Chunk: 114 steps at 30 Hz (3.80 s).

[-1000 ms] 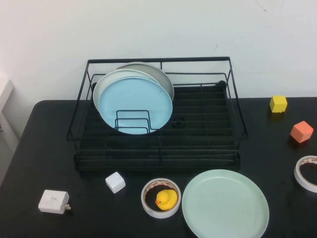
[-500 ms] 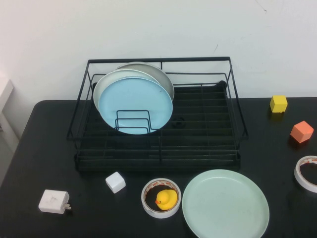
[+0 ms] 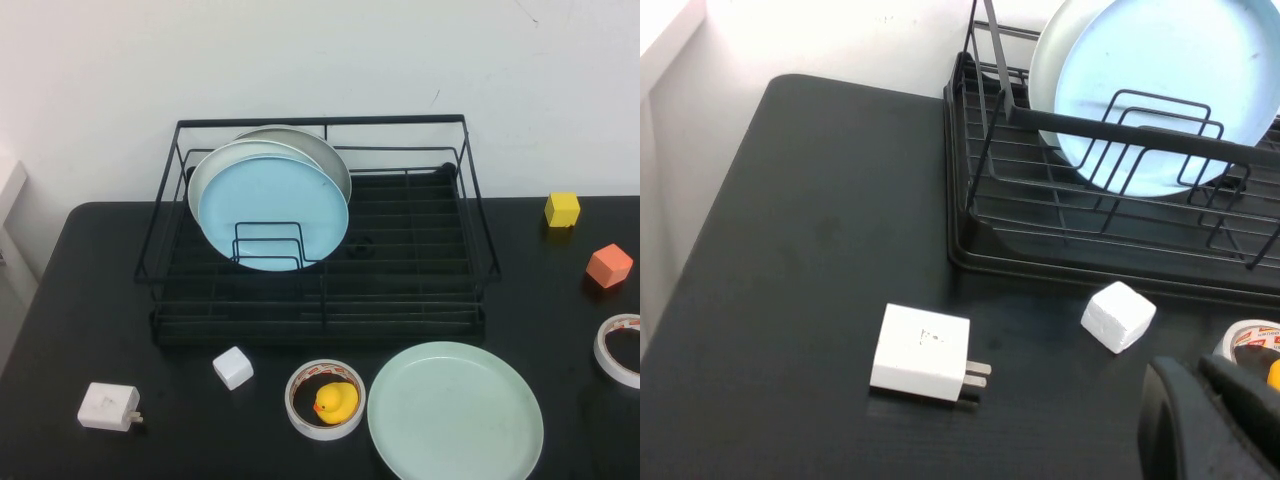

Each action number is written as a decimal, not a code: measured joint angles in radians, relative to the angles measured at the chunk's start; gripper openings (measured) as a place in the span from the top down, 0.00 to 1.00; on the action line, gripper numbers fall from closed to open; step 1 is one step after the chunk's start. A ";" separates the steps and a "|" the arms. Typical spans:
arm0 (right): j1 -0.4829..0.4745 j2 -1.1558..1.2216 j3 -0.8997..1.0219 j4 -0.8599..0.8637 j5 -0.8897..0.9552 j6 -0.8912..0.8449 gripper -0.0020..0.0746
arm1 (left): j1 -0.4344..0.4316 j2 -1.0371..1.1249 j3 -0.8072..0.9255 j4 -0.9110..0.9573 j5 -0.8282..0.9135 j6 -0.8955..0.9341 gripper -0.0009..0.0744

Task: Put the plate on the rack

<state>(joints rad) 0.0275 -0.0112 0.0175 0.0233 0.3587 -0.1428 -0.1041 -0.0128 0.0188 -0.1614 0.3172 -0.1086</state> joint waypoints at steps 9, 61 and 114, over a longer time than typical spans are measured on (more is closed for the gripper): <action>0.000 0.000 0.000 0.000 0.000 0.000 0.98 | 0.000 0.000 0.000 0.000 0.001 0.000 0.99; 0.000 0.000 0.000 0.002 -0.006 0.000 0.98 | 0.000 0.000 0.000 -0.003 -0.015 0.000 0.99; 0.000 0.541 -0.489 0.478 0.305 -0.368 0.98 | 0.000 0.200 -0.331 -0.056 -0.142 0.019 0.99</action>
<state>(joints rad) 0.0275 0.5297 -0.4717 0.5015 0.6639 -0.5104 -0.1041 0.1867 -0.3119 -0.2178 0.1750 -0.0896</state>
